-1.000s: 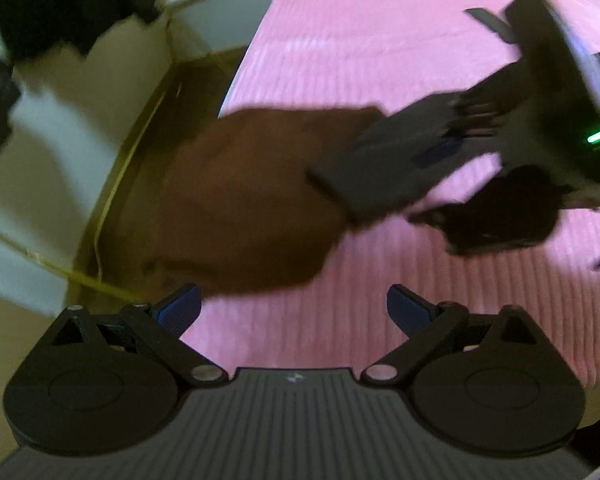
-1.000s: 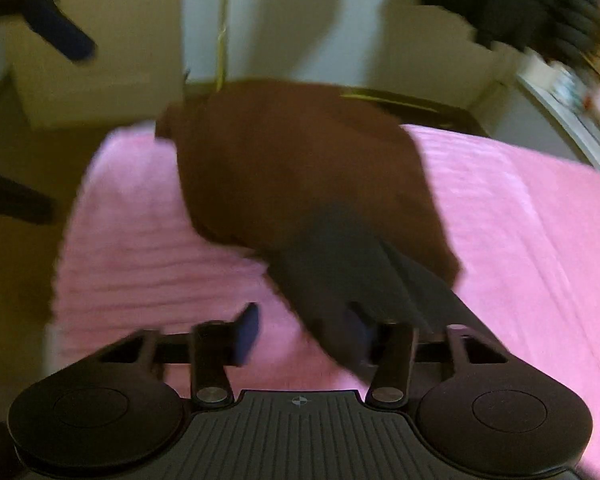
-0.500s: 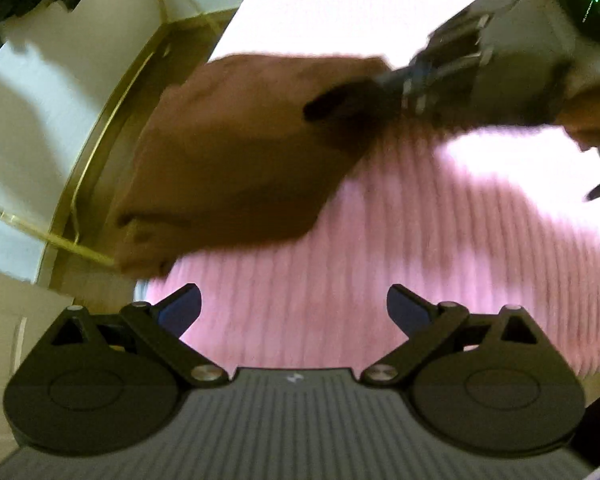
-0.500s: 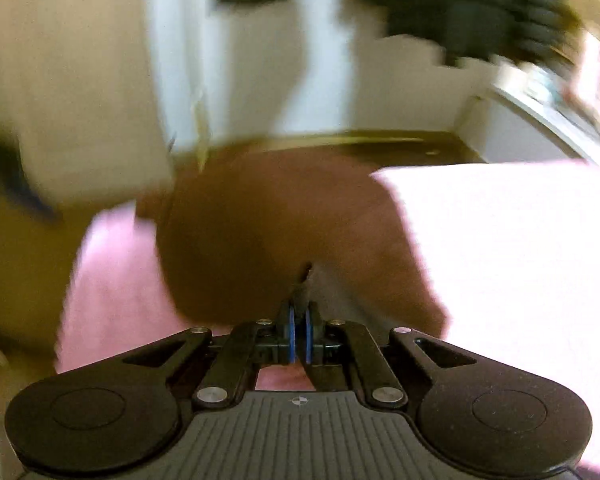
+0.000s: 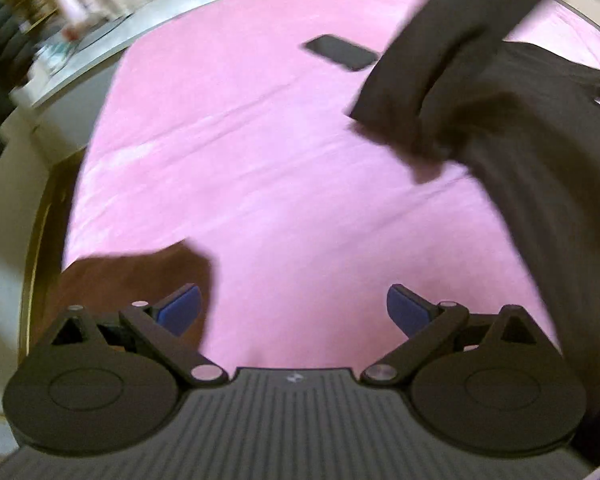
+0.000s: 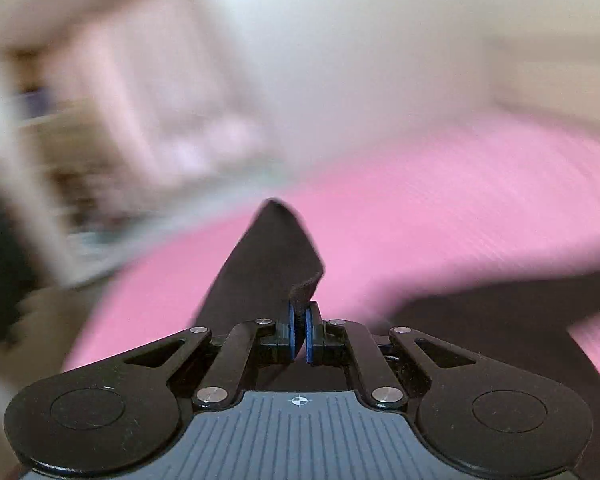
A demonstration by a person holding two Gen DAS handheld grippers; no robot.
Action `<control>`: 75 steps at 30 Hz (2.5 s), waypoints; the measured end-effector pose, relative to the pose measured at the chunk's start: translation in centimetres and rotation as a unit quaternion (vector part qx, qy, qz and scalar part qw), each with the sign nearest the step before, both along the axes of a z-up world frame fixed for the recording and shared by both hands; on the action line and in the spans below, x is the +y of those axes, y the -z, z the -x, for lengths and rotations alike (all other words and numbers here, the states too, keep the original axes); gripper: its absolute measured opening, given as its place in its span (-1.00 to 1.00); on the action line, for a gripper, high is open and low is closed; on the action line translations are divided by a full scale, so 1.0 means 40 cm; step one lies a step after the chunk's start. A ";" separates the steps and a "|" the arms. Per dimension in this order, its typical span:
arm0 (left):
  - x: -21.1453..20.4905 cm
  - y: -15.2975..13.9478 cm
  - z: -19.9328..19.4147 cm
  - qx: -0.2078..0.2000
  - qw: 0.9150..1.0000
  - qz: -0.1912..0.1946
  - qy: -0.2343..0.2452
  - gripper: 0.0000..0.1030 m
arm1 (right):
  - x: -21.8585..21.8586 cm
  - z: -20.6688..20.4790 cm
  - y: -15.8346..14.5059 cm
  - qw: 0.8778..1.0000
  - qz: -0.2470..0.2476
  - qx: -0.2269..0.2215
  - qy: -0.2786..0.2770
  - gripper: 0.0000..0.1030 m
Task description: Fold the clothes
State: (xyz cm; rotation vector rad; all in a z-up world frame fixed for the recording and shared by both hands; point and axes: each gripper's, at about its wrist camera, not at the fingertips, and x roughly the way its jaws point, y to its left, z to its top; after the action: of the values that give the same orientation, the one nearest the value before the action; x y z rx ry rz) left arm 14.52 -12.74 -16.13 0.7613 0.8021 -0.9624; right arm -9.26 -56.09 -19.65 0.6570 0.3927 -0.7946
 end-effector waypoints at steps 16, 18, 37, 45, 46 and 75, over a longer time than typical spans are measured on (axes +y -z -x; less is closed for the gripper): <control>-0.418 0.043 0.419 0.021 0.985 -0.038 0.166 0.90 | -0.317 0.309 0.135 0.992 -0.100 -0.072 0.033 -0.95; -0.441 0.056 0.429 0.021 0.983 -0.045 0.178 0.90 | -0.346 0.354 0.212 0.988 -0.134 -0.046 0.061 -0.94; -0.606 0.122 0.511 0.007 0.968 -0.073 0.241 0.90 | -0.430 0.528 0.253 0.981 -0.174 0.022 0.087 0.34; -0.769 0.143 0.642 0.001 0.957 -0.064 0.281 0.90 | -0.663 0.781 0.258 0.970 -0.159 -0.021 0.184 0.33; -0.785 0.146 0.660 0.001 0.956 -0.064 0.287 0.90 | -0.696 0.816 0.263 0.966 -0.158 -0.027 0.201 0.33; -0.845 0.102 0.724 -0.013 0.968 -0.043 0.248 0.89 | -0.607 0.436 -0.092 0.995 0.079 -0.060 -0.010 -0.94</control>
State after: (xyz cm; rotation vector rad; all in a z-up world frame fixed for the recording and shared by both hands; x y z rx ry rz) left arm -14.46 -46.54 -20.20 1.0783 0.6428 -1.3652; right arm -26.70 -80.36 -15.98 0.5491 0.2232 -0.7549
